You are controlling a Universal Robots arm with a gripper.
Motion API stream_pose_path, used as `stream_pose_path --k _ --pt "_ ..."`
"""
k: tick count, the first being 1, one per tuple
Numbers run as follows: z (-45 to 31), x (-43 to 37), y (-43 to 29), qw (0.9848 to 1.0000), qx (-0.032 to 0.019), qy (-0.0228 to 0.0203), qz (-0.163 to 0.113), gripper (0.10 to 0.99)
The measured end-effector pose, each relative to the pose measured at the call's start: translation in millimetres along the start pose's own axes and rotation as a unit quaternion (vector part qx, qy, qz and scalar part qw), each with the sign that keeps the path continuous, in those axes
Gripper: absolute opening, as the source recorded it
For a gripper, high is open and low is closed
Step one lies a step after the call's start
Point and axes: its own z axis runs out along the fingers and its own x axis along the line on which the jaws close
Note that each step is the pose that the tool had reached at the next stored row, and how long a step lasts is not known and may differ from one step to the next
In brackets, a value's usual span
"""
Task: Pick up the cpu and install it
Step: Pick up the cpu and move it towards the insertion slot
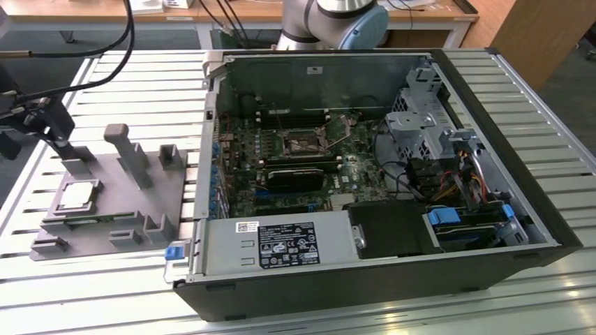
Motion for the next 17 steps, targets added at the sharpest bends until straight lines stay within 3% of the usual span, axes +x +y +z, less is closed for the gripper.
stream_pose_path --k 1,6,17 --pt "1.9 0.0 -0.1 1.0000 -0.0001 -0.0001 0.000 0.761" --pt "8.8 0.0 -0.7 1.0000 0.0000 0.0000 0.000 0.761" --pt "15.8 0.0 -1.1 1.0000 0.0000 -0.0001 0.000 0.761"
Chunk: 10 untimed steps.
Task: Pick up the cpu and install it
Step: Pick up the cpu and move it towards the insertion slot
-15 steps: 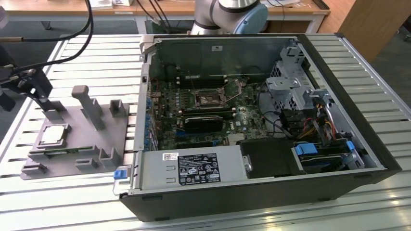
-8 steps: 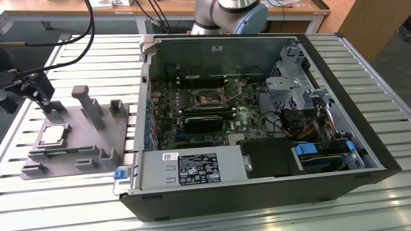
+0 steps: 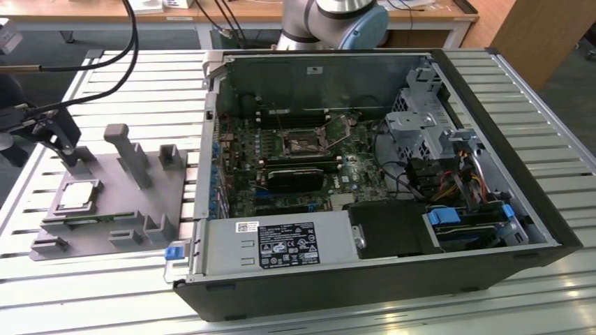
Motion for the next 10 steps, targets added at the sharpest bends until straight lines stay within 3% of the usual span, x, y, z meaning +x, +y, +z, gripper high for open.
stream_pose_path --k 10 --pt "5.1 0.0 -0.3 1.0000 0.0000 0.0000 0.000 0.761"
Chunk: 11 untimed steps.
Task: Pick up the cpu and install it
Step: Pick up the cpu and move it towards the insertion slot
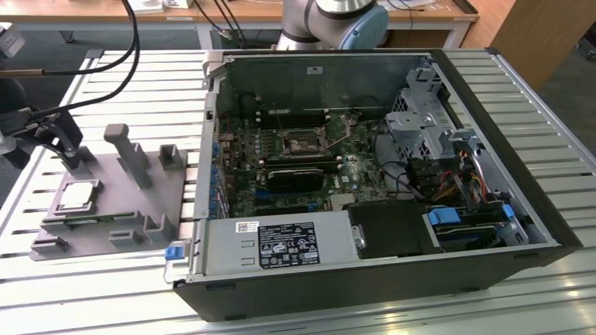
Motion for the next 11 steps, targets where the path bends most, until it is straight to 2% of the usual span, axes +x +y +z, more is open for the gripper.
stream_pose_path --k 11 --pt "4.3 0.0 -0.2 1.0000 0.0000 0.0000 0.000 0.761"
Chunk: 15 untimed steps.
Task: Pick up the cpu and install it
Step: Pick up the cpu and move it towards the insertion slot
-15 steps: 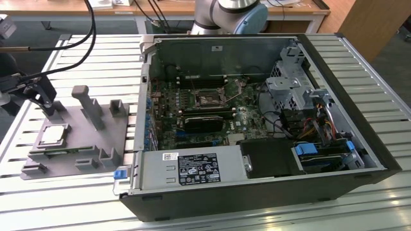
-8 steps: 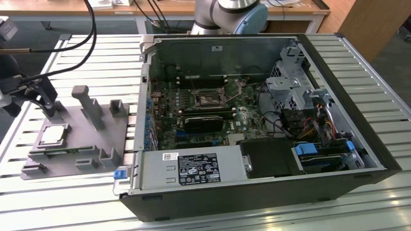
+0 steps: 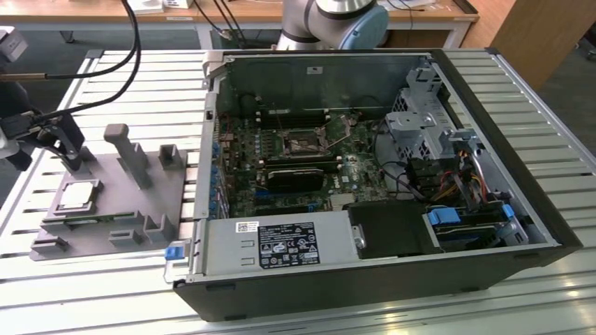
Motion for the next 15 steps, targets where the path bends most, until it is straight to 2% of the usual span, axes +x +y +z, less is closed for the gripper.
stream_pose_path --k 14,15 --pt "6.4 0.0 -0.4 1.0000 0.0000 0.0000 0.000 0.761" --pt "13.6 0.2 -18.4 1.0000 -0.0002 -0.0020 -0.001 0.761"
